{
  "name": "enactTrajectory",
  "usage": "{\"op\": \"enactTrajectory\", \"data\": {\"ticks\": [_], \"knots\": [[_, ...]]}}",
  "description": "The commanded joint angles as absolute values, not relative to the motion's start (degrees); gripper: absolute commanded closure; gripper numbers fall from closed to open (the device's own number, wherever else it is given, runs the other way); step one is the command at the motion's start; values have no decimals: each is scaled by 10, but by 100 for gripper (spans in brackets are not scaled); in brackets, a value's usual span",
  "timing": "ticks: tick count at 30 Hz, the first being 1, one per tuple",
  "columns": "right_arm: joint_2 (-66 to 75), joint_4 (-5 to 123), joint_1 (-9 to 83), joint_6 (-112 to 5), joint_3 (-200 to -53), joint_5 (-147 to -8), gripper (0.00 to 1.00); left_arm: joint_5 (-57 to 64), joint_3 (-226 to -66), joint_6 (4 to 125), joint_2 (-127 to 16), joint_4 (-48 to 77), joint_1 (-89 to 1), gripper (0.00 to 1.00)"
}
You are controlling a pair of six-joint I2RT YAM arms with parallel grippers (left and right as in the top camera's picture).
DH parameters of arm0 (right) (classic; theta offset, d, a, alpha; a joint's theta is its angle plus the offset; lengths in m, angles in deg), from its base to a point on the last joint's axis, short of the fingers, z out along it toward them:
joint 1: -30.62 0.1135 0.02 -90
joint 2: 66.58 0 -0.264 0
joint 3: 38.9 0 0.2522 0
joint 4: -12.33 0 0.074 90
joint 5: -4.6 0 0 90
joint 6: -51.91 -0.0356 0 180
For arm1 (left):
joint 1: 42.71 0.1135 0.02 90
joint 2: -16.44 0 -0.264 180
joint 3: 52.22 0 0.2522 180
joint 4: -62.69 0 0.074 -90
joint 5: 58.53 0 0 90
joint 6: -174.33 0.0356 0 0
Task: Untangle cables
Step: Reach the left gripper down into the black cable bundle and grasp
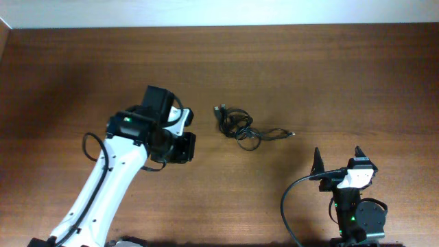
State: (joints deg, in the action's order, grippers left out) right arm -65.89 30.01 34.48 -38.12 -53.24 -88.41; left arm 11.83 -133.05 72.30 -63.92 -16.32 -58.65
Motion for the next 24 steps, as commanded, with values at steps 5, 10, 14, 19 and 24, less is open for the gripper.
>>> {"op": "enactTrajectory", "data": {"ticks": [5, 10, 14, 19, 24], "knots": [[-662, 304, 347, -383, -530, -891, 1, 241, -1338, 627, -636, -90, -697, 65], [-662, 304, 347, -383, -530, -891, 1, 275, -1337, 614, -659, -36, -758, 52], [-662, 304, 347, -383, -530, -891, 1, 274, -1337, 614, -720, 16, -790, 48], [-662, 304, 347, -383, -530, -891, 1, 323, -1337, 615, -812, 115, -814, 50], [-662, 304, 347, -383, -530, -891, 1, 343, -1337, 617, -876, 169, -814, 50]]}}
